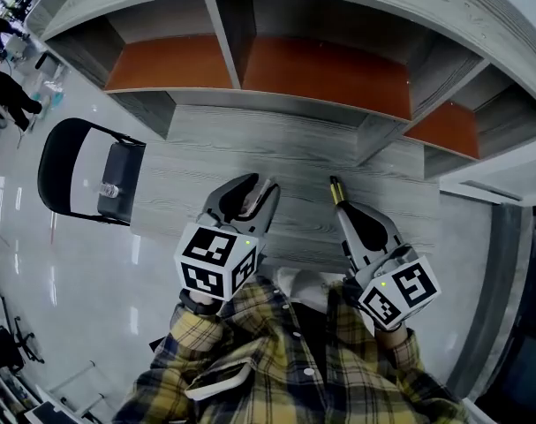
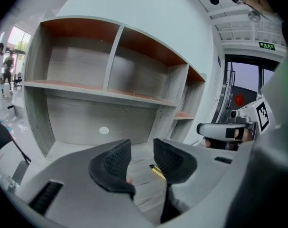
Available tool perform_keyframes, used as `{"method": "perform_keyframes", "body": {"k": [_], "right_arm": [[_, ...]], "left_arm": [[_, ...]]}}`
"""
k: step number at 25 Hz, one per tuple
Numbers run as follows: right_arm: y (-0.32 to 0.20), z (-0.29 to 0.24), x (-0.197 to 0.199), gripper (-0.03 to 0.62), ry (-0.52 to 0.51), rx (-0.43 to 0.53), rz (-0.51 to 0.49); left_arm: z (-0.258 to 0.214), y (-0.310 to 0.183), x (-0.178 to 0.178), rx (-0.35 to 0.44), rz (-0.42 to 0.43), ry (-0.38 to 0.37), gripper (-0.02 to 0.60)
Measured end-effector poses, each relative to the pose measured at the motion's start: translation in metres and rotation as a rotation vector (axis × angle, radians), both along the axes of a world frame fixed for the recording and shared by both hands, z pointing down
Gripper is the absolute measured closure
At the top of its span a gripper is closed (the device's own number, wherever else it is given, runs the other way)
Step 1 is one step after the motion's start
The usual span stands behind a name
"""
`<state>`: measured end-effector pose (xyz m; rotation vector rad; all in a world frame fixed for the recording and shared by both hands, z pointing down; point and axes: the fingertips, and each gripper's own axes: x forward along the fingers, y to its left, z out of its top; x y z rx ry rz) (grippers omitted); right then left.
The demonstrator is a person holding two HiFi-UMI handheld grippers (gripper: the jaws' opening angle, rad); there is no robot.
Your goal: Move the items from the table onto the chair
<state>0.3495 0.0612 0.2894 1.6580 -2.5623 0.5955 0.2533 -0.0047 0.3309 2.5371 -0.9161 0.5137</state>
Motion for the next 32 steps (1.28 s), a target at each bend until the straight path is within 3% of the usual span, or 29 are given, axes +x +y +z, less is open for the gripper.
{"method": "perform_keyframes", "body": {"k": [18, 23, 32], "right_arm": [[0.019, 0.056, 0.012, 0.577, -0.076, -0.109, 0.009], [0.027, 0.064, 0.015, 0.577, -0.075, -0.13, 0.024], [0.035, 0.077, 0.015, 0.577, -0.093, -0.168, 0.025]], "left_arm": [[0.201, -0.004, -0.01, -0.302, 0.055, -0.351, 0.44], [0.232, -0.012, -0.022, -0.345, 0.049, -0.432, 0.442], [0.272, -0.009, -0.029, -0.424, 0.066, -0.51, 0.442]]}}
